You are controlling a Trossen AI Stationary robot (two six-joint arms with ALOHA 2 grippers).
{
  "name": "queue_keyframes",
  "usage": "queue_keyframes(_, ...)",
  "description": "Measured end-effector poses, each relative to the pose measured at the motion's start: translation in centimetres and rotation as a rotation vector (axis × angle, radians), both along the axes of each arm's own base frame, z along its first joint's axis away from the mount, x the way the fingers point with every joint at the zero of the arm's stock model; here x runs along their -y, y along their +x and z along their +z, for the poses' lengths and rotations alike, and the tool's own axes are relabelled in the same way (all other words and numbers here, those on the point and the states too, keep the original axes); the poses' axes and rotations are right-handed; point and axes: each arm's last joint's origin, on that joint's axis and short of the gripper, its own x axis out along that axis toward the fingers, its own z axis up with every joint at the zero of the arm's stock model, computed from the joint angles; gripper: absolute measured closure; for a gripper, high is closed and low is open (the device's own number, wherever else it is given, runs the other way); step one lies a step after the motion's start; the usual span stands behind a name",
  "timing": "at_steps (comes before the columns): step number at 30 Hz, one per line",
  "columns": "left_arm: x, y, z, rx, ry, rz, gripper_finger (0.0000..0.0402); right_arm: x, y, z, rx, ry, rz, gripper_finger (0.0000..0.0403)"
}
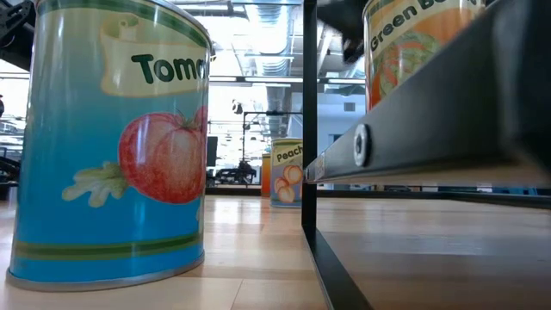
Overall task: Pick and place cans onto a shelf
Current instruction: Put the canned tomatoes on the shelf aligned with the other canned tomatoes
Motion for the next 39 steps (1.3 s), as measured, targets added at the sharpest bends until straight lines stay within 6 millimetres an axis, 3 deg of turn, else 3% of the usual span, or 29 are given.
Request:
queue_keyframes(7,0.0,0.0,-0.1,-0.012,-0.028,0.004,0.0401,2.7,3.3,-2.4,-0.099,0.026,-0.017,0.0396)
queue_keyframes(12,0.0,0.0,-0.4,-0.040,-0.055,0.015,0.0401,3.3,5.6,-1.2,-0.166,-0.013,0.001,0.0385)
queue_keyframes(17,-0.1,0.1,-0.9,-0.060,-0.071,0.060,0.0401,3.6,6.7,0.3,-0.285,-0.092,0.003,0.0368)
queue_keyframes(21,-0.2,0.5,-1.3,-0.066,-0.087,0.092,0.0401,3.4,6.6,2.0,-0.290,-0.175,0.022,0.0375)
queue_keyframes(27,-0.1,1.4,-1.9,-0.097,-0.097,0.048,0.0401,3.2,6.1,2.2,-0.312,-0.189,0.021,0.0393)
queue_keyframes(34,0.5,2.6,-0.9,-0.114,-0.065,-0.056,0.0401,2.5,6.3,1.3,-0.292,-0.198,0.053,0.0398)
queue_keyframes(39,0.3,3.3,-0.2,-0.112,-0.056,-0.026,0.0401,1.9,4.6,-0.1,-0.213,-0.175,0.057,0.0399)
